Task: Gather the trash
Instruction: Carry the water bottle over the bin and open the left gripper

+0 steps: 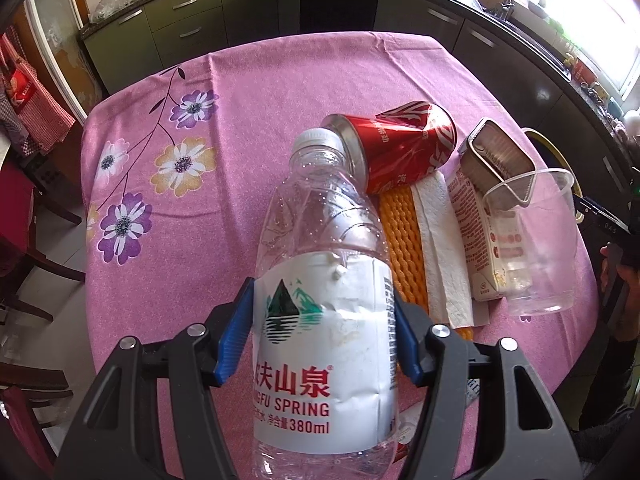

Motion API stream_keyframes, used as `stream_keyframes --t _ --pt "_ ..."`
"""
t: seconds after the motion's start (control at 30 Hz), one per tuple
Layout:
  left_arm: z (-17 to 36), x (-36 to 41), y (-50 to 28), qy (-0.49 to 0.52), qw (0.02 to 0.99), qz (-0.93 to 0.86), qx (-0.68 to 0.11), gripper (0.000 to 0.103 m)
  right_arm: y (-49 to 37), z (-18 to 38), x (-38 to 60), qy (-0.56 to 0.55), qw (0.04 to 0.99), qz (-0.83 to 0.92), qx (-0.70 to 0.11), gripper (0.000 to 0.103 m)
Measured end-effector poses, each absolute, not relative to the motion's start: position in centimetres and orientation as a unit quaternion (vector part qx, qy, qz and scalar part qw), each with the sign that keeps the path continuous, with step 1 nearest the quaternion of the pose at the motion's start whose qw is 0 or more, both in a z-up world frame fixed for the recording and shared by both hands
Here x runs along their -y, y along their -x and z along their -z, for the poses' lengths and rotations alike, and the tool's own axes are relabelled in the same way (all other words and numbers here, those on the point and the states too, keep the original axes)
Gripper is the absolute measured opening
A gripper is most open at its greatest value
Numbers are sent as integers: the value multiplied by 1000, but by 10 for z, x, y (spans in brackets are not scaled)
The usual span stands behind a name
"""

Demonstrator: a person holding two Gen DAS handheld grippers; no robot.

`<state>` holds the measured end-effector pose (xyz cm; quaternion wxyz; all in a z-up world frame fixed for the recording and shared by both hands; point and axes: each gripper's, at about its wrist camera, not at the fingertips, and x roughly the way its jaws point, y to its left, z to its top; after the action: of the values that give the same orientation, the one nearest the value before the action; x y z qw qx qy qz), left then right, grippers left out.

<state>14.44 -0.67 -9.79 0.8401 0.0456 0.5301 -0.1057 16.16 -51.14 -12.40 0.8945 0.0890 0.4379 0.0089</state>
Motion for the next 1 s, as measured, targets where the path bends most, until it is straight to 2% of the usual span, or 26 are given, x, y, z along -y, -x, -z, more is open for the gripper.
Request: stream_keyframes --t 0.3,0.5,0.73,1.0 --pt "59 12 -126 -52 860 119 -494 59 -156 118 509 -87 897 -14 -433 95" --pt "26 43 -112 -70 870 162 -460 59 -149 112 512 -88 900 -13 -426 95" --pt "-4 114 -105 -92 866 254 -421 59 -133 103 535 -94 905 9 -414 95" --pt "0 226 -125 -107 826 357 -424 59 -112 101 576 -110 907 42 -405 95"
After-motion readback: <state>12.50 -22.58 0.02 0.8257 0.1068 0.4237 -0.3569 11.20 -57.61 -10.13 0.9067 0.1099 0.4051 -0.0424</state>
